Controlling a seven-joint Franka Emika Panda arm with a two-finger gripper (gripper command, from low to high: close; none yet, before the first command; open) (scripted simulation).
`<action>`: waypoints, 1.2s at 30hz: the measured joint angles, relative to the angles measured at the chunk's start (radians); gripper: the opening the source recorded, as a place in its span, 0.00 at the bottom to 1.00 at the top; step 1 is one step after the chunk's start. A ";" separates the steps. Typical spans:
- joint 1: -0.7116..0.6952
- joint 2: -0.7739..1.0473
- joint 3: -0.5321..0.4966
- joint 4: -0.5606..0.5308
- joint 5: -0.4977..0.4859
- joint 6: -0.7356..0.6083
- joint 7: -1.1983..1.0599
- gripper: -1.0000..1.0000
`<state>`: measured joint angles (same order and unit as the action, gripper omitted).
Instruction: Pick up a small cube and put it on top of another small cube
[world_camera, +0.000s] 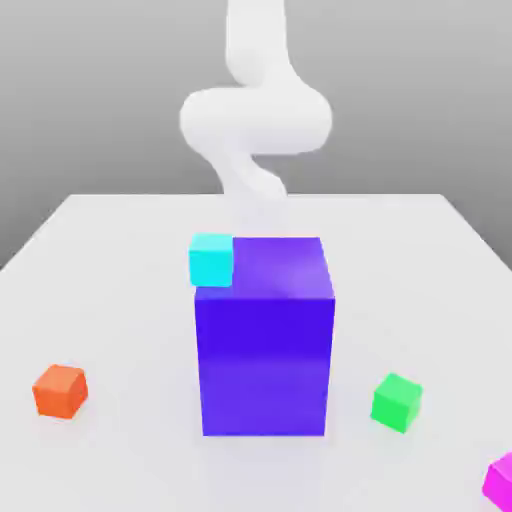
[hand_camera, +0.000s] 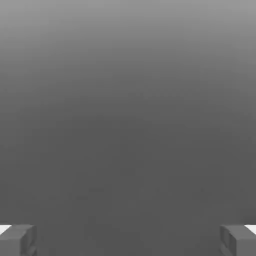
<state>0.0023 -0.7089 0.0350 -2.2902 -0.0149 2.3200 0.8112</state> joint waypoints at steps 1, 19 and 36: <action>0.001 0.039 0.015 0.004 -0.007 0.009 0.005 0.50; 0.082 0.695 0.236 0.075 -0.183 0.150 0.136 0.50; 0.275 1.296 0.229 0.159 -0.316 0.362 0.236 0.00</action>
<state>0.2771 0.5873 0.2641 -2.1315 -0.3309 2.6818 1.0468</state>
